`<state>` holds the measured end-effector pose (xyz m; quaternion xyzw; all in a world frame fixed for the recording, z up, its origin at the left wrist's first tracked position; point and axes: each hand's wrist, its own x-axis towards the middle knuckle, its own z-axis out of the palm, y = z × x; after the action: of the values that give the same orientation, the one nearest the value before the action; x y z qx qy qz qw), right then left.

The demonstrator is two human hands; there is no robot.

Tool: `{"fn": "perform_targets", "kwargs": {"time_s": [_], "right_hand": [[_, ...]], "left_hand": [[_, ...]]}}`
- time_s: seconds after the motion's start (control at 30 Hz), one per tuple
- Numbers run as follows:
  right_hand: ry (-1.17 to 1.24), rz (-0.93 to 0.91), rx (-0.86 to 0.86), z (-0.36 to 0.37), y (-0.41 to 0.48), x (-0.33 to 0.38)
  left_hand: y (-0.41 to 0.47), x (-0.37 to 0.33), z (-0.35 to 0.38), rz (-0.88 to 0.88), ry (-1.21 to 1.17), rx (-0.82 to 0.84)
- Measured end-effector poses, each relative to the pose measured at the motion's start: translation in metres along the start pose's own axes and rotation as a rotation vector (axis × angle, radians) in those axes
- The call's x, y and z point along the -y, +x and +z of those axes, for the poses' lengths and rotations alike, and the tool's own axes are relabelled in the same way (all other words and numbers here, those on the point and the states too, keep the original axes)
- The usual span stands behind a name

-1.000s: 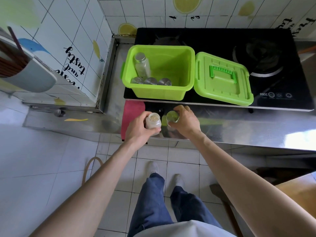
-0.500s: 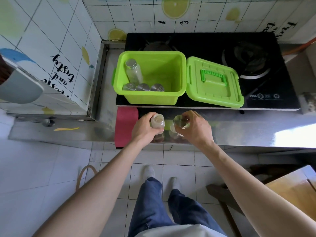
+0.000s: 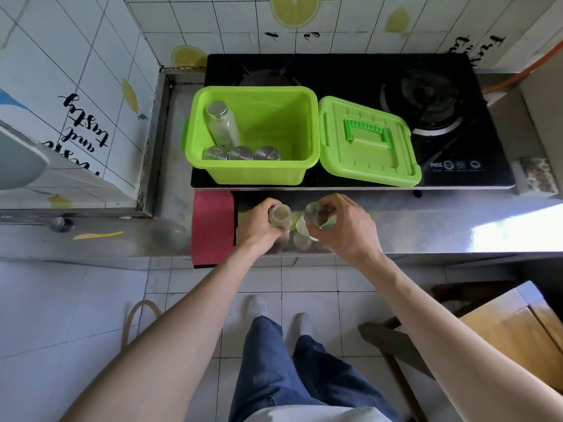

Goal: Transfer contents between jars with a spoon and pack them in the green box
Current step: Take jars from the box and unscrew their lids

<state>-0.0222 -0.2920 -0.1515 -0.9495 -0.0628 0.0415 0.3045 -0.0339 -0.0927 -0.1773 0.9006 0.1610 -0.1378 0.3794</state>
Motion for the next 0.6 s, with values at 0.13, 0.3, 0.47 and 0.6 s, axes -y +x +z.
{"fn": "perform_targets", "kwargs": {"time_s": [0.13, 0.3, 0.47, 0.6], "right_hand": [[-0.009, -0.033, 0.027, -0.002, -0.002, 0.005], [-0.02, -0.079, 0.062, -0.01, -0.006, 0.013], [-0.054, -0.077, 0.117, -0.019, -0.004, 0.028], [-0.03, -0.074, 0.126, -0.029, 0.003, 0.044]], "left_hand": [[-0.003, 0.003, -0.001, -0.01, 0.023, -0.012], [-0.012, 0.003, -0.005, 0.039, 0.123, 0.026], [-0.036, -0.007, -0.024, 0.249, 0.128, 0.001], [-0.062, -0.023, -0.042, 0.31, 0.093, -0.071]]}}
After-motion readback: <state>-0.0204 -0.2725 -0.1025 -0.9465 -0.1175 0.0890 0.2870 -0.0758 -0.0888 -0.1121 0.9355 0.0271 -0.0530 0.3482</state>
